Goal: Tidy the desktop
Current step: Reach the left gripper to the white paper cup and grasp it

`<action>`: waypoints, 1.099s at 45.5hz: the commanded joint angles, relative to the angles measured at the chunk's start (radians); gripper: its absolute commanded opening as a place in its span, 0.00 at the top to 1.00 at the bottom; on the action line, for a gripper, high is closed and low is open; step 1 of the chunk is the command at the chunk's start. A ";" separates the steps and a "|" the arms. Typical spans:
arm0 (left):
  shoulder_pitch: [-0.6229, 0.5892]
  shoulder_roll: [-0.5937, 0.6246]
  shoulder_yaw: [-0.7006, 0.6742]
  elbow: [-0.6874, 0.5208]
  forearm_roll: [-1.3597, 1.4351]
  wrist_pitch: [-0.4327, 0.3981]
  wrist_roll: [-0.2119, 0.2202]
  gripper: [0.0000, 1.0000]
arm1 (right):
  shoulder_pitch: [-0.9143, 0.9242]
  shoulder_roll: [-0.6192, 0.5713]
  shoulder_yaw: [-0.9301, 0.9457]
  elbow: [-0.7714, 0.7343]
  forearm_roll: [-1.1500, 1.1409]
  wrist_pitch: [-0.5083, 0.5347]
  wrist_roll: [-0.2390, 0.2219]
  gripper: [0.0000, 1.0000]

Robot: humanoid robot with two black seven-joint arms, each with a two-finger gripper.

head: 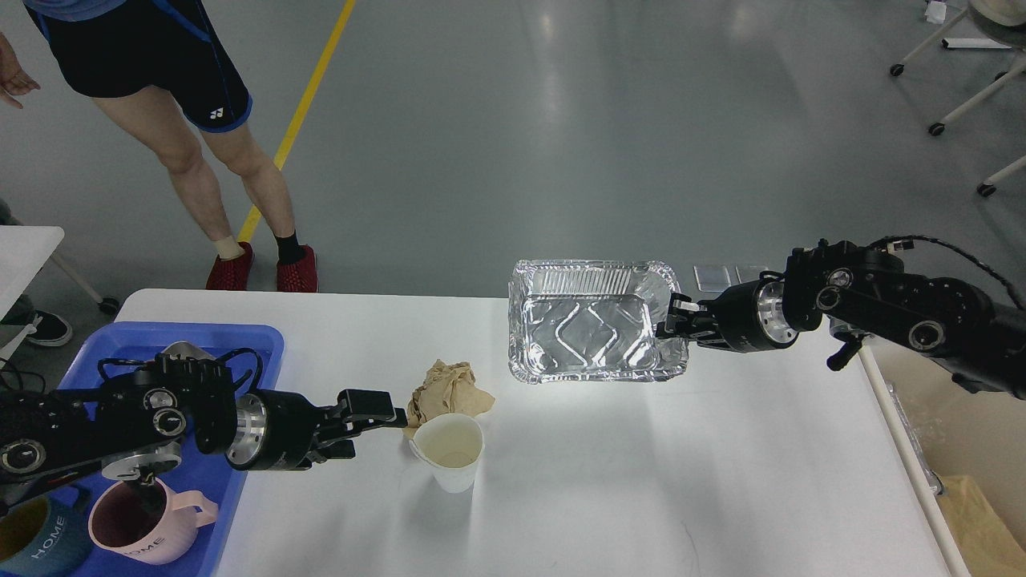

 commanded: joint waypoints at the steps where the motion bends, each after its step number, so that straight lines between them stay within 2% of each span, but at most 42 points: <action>1: 0.004 -0.030 0.002 0.021 0.000 0.005 0.000 0.06 | -0.002 -0.014 0.004 0.013 0.000 0.000 0.000 1.00; 31: 0.049 -0.169 0.002 0.131 0.000 0.070 -0.005 0.13 | -0.010 -0.018 0.004 0.015 0.000 0.000 0.000 1.00; 33: 0.053 -0.175 0.002 0.134 0.000 0.071 -0.005 0.16 | -0.010 -0.018 0.004 0.015 0.000 0.000 0.000 1.00; 38: 0.068 -0.191 0.004 0.134 0.000 0.073 -0.006 0.32 | -0.012 -0.018 0.004 0.015 0.000 -0.002 0.000 1.00; 47: 0.076 -0.221 0.004 0.136 0.000 0.090 -0.003 0.43 | -0.013 -0.018 0.004 0.015 -0.002 -0.002 0.000 1.00; 50: 0.082 -0.228 0.002 0.140 0.000 0.102 -0.003 0.51 | -0.016 -0.018 0.004 0.013 -0.002 -0.002 0.000 1.00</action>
